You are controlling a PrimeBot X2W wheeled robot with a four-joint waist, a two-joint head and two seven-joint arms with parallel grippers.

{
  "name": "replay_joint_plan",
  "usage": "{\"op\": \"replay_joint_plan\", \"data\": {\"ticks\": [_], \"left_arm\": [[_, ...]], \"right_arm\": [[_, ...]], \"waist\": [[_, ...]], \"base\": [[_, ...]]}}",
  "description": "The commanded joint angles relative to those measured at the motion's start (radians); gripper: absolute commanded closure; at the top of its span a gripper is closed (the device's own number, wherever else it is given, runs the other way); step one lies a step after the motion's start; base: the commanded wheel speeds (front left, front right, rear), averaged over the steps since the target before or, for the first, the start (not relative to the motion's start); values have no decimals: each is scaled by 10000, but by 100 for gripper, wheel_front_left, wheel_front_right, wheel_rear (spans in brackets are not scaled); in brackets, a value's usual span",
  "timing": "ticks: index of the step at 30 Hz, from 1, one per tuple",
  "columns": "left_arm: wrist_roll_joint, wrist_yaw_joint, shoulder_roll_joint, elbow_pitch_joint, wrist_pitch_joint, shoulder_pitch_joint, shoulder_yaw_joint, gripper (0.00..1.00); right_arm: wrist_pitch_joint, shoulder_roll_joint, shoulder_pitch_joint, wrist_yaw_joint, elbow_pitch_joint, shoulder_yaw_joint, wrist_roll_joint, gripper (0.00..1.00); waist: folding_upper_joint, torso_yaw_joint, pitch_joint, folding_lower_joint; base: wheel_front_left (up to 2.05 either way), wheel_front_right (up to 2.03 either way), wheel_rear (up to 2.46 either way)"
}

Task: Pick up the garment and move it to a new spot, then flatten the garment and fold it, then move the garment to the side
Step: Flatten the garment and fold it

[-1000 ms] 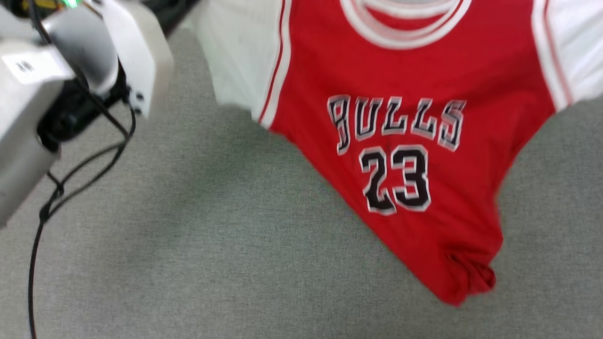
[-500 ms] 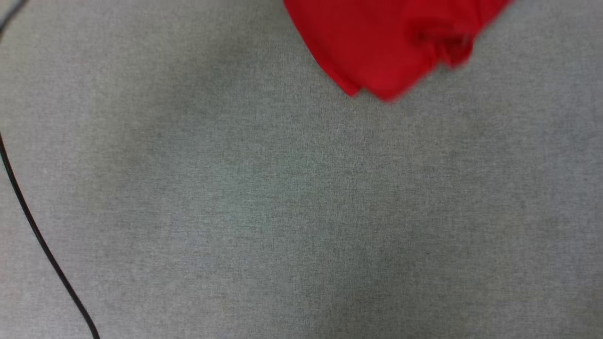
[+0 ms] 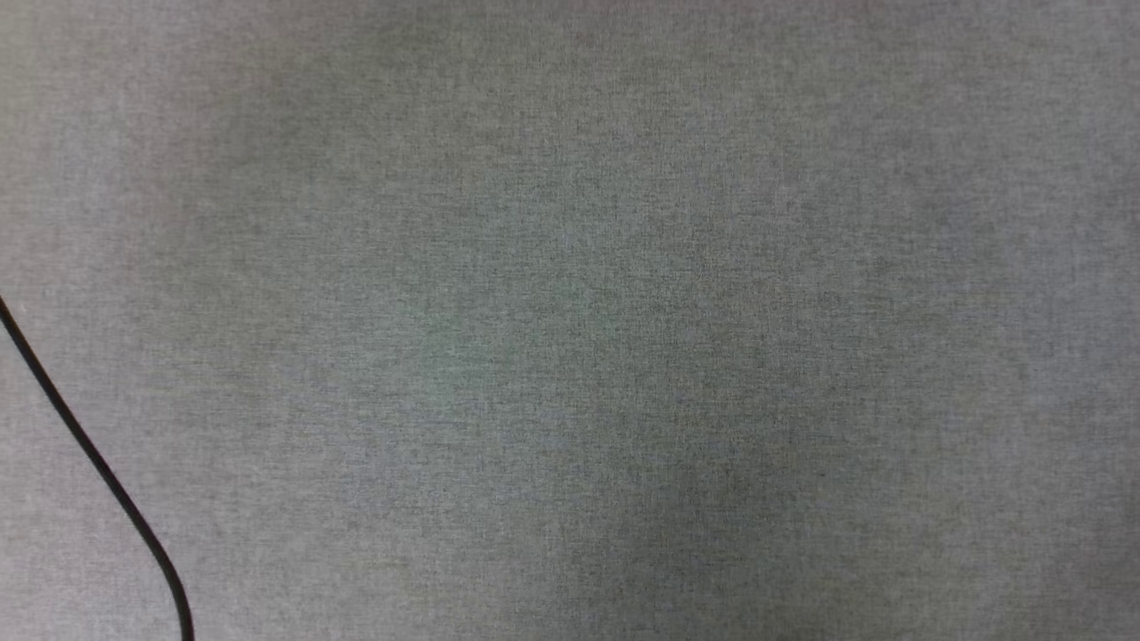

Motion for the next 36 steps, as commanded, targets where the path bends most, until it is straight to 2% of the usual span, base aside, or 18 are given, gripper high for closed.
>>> {"op": "replay_joint_plan", "data": {"ticks": [1, 10, 20, 27, 30, 36], "left_arm": [[-85, -27, 33, 196, -185, 245, -52, 100], [-601, -167, 119, 906, -955, 1793, -578, 100], [-1611, -146, 196, 174, -2238, 5578, -1240, 100], [-2300, 520, 705, -941, -2674, 8876, -1530, 100], [-2577, 814, 1104, -1471, -2777, 10124, -1629, 100], [-3058, 1427, 1739, -2473, -2726, 12264, -1960, 100]], "right_arm": [[-158, 59, 29, -7, 173, 131, 75, 100], [-1184, 350, 1347, -7, 940, 1305, 883, 100], [-2355, -120, 4488, -7, 738, 3262, 2667, 100], [-2930, -809, 7241, -7, -111, 4151, 4008, 100], [-3107, -1088, 8323, -7, -388, 4400, 4360, 100], [-3479, -1687, 10369, -7, -745, 4544, 4897, 100]], "waist": [[0, -19, 104, -1], [0, -133, -109, -1], [0, -55, -1216, -1], [0, -170, -2270, -1], [0, -239, -2723, -1], [0, -255, -3670, -1]], "base": [[0, 0, 0], [0, 0, 0], [0, 0, 0], [0, 0, 0], [0, 0, 0], [0, 0, 0]]}}
